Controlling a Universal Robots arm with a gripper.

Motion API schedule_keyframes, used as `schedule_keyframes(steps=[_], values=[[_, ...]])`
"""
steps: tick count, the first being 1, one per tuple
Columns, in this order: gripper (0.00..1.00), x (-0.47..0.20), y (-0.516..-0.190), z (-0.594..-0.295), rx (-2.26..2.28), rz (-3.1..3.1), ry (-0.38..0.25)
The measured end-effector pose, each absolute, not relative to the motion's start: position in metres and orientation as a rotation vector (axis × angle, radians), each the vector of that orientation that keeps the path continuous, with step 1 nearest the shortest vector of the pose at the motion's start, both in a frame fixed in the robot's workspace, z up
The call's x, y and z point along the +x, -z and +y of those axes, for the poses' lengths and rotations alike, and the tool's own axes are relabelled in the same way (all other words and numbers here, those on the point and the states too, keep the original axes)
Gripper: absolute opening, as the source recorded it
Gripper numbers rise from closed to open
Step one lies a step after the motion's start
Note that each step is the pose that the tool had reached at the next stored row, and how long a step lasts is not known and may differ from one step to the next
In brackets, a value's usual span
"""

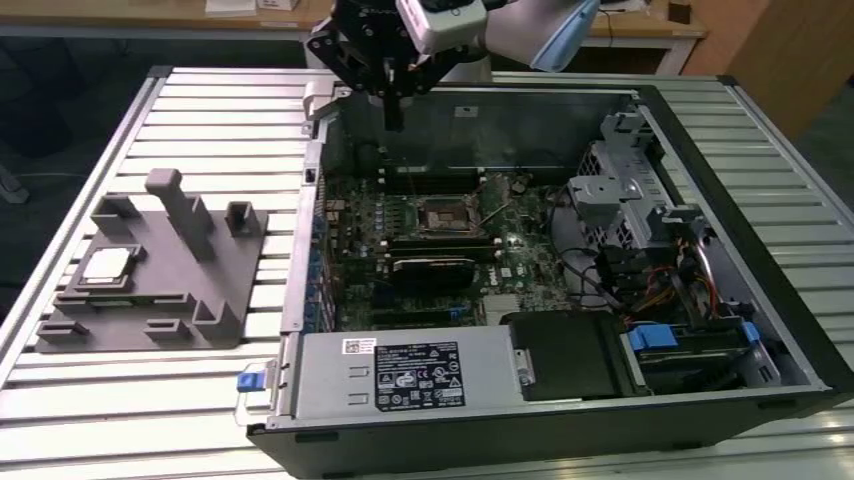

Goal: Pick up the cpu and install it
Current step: 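Reach for the cpu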

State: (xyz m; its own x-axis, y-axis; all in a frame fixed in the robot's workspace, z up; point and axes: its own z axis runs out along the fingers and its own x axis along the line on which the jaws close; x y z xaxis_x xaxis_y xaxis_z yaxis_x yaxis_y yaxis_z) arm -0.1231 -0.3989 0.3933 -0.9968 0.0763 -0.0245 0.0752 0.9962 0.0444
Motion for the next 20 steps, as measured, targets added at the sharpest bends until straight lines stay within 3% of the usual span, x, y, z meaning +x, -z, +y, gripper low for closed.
schedule_keyframes(steps=[20], values=[[0.11,-0.148,-0.393,-0.399,0.118,3.110,-0.068]])
